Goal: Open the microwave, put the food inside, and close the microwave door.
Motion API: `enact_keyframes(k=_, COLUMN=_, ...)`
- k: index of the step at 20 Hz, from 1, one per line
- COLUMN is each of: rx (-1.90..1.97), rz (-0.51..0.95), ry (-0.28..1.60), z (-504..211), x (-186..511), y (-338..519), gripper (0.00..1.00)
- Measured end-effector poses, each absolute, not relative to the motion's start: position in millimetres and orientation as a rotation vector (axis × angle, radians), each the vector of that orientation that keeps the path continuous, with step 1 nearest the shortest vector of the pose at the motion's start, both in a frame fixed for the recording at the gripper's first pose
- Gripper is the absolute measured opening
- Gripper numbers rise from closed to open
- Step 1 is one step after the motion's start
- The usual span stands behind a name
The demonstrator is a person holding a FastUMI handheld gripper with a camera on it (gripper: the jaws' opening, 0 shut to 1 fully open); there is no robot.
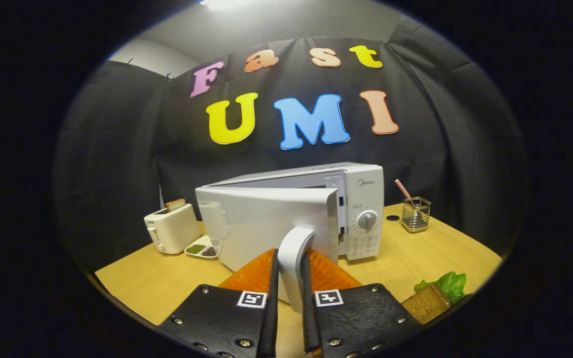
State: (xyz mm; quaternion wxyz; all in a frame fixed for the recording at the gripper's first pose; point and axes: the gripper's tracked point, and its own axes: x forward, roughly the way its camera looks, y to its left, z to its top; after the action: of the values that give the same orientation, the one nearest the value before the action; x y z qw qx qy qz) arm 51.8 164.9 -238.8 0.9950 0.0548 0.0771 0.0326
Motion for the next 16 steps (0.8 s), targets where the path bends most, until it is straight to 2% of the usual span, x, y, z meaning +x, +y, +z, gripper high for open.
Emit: enact_keyframes(k=16, rx=0.072, rz=0.285, ry=0.185, z=-242.8, x=-24.3, y=246.3, gripper=0.23)
